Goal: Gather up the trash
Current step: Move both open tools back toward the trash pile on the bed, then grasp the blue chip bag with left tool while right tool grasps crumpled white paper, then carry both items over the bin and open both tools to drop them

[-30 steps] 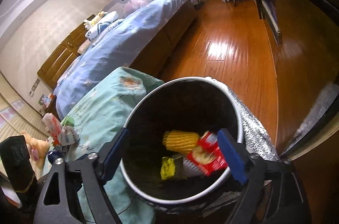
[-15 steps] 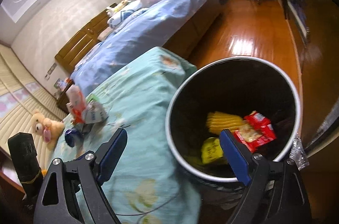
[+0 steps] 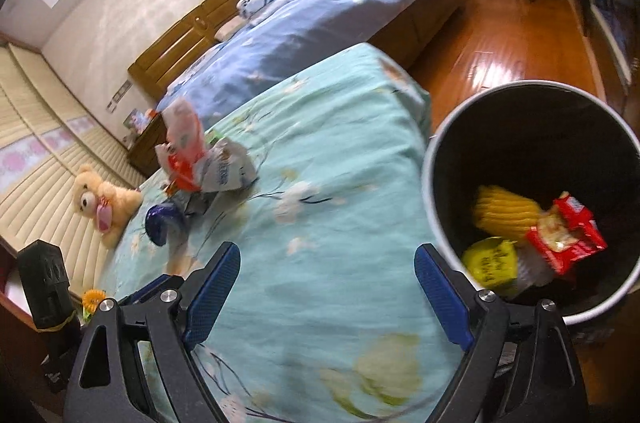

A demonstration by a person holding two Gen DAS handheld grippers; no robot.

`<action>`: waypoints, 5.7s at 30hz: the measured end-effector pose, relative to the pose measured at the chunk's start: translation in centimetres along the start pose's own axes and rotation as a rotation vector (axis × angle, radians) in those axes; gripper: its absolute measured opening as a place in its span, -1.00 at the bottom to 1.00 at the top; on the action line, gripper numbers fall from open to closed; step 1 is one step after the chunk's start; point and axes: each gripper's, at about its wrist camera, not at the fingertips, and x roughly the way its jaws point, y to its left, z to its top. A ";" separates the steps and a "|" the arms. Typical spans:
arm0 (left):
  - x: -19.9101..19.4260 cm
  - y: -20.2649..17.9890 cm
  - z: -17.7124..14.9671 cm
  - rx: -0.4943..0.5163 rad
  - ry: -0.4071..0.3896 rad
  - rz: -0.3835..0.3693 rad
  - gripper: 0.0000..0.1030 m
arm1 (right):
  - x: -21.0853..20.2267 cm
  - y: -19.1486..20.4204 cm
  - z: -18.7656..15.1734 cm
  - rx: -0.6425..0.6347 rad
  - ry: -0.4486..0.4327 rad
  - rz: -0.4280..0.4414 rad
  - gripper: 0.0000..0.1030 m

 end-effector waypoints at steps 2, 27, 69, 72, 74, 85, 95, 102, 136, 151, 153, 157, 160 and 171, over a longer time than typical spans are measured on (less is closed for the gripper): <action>-0.3 0.9 0.0 -0.018 -0.004 0.022 0.01 | 0.6 0.7 0.0 -0.009 0.011 0.009 0.75; 1.6 5.6 4.5 -0.085 -0.045 0.080 0.01 | 7.5 6.5 2.9 -0.081 0.086 0.093 0.75; 0.0 1.3 1.1 0.063 -0.053 -0.059 -0.92 | 0.7 3.4 0.0 -0.048 -0.043 0.086 -0.40; 0.2 0.4 1.1 0.076 -0.047 -0.079 -0.92 | -0.3 2.7 -0.1 -0.036 -0.059 0.075 -0.40; 0.3 -0.1 1.2 0.091 -0.048 -0.085 -0.92 | -0.9 2.1 -0.2 -0.029 -0.068 0.067 -0.40; 1.1 -3.9 1.0 0.172 -0.042 -0.129 -0.92 | -4.1 -1.3 -0.5 0.014 -0.121 0.019 -0.40; 1.8 -7.7 0.8 0.232 -0.042 -0.171 -0.93 | -6.6 -4.4 -0.5 0.060 -0.167 -0.022 -0.40; 2.5 -10.2 0.8 0.274 -0.037 -0.205 -0.93 | -7.9 -6.1 -0.2 0.087 -0.194 -0.045 -0.40; 9.3 -19.9 1.6 0.402 0.026 -0.275 -0.92 | -8.8 -13.1 1.7 0.180 -0.181 -0.111 -0.39; 11.0 -21.7 2.0 0.412 0.055 -0.285 -0.92 | -8.2 -14.6 2.3 0.207 -0.156 -0.116 -0.33; 11.2 -22.0 2.0 0.419 0.063 -0.284 -0.92 | -8.2 -14.6 2.3 0.206 -0.154 -0.117 -0.33; 11.2 -22.0 1.8 0.423 0.072 -0.282 -0.83 | -8.1 -15.0 2.7 0.205 -0.146 -0.118 -0.32; 11.0 -21.8 1.7 0.416 0.069 -0.272 -0.63 | -8.0 -15.1 2.8 0.210 -0.140 -0.119 -0.20; 9.4 -20.3 0.9 0.379 0.045 -0.246 -0.15 | -8.4 -14.9 2.6 0.223 -0.154 -0.126 0.37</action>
